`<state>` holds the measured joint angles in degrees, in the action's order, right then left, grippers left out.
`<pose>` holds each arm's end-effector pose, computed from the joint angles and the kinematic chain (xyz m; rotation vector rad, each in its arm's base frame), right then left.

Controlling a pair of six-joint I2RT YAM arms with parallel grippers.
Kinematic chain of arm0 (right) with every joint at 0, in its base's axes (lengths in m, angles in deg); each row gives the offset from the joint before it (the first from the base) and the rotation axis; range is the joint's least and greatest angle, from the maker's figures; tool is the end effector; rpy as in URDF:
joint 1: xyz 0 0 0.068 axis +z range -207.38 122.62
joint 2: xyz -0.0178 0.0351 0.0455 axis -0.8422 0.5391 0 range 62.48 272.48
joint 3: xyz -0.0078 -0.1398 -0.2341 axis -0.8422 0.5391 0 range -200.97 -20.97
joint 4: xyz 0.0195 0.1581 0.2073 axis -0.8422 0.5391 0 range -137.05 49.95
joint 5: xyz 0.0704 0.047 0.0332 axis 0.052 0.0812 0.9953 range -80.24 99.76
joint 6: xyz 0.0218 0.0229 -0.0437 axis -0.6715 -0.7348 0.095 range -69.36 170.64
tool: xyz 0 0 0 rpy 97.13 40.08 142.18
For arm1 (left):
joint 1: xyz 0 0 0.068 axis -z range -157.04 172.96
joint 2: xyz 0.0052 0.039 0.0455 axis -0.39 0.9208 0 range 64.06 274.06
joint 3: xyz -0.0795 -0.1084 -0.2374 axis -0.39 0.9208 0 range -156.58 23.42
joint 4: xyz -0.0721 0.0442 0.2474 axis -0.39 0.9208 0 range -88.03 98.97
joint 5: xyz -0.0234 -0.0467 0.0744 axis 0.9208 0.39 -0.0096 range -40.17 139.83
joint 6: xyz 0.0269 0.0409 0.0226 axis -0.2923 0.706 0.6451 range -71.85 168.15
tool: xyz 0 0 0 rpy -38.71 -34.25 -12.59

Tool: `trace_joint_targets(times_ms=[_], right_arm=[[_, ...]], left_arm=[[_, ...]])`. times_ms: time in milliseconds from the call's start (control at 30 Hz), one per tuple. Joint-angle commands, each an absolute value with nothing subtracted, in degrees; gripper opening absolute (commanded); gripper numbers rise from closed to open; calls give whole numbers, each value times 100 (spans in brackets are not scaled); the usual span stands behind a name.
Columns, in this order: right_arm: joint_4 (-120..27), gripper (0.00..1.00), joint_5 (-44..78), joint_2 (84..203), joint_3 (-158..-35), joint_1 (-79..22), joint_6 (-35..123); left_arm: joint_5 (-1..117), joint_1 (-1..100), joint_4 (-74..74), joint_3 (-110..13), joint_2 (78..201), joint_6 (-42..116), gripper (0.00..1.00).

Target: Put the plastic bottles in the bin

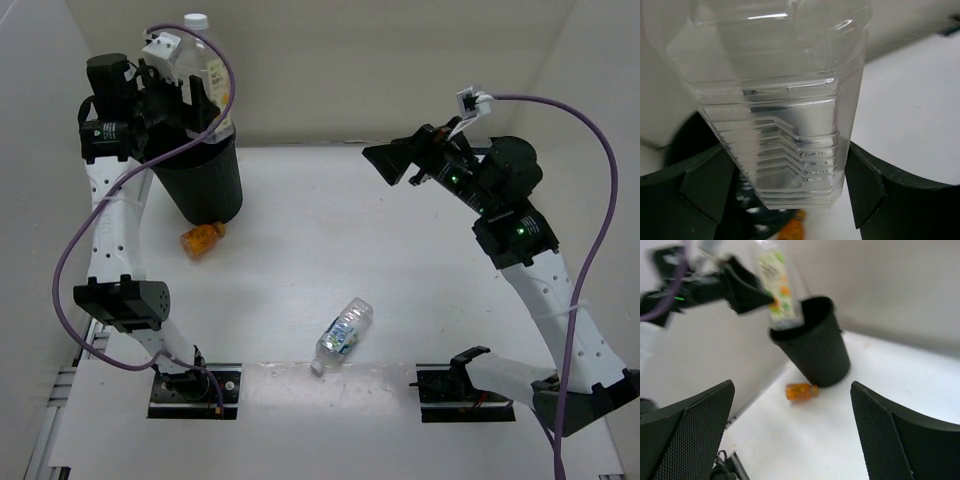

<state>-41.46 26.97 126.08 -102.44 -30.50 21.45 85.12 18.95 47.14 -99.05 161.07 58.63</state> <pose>0.1940 0.1101 0.5052 -0.2376 1.4225 1.0163 0.3452 0.0035 0.5002 0.5109 1.7988 -0.4139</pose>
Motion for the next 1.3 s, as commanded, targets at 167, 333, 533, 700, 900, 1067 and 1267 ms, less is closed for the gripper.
trace_joint_targets(times_ms=[167, 333, 533, 700, 900, 1067, 1267], right_arm=[[-1058, 100, 441, 13252, -10394, -3075, 2034], [-234, 100, -421, 13489, -10087, -2672, 1278], [876, 100, -222, 14017, -9709, -2197, 407], [1035, 100, 562, 14412, -9304, -1574, 134], [1097, 100, 931, 14922, -9375, -1309, 19], [833, 100, 1187, 15073, -9094, -1167, -288], [534, 100, 1126, 15125, -8426, -1167, -1051]], left_arm=[[3973, 2119, 4292, -9603, 16741, 7477, 10], [3674, 2120, 4292, -9374, 17066, 7680, 14], [3463, 2120, 4292, -9374, 17137, 7628, 69], [3349, 2173, 4292, -9313, 16769, 7575, 100], [3409, 2225, 4292, -8953, 16259, 7470, 100], [3357, 2278, 4292, -8698, 16188, 7443, 100], [3410, 2331, 4292, -8390, 15934, 7241, 100]])
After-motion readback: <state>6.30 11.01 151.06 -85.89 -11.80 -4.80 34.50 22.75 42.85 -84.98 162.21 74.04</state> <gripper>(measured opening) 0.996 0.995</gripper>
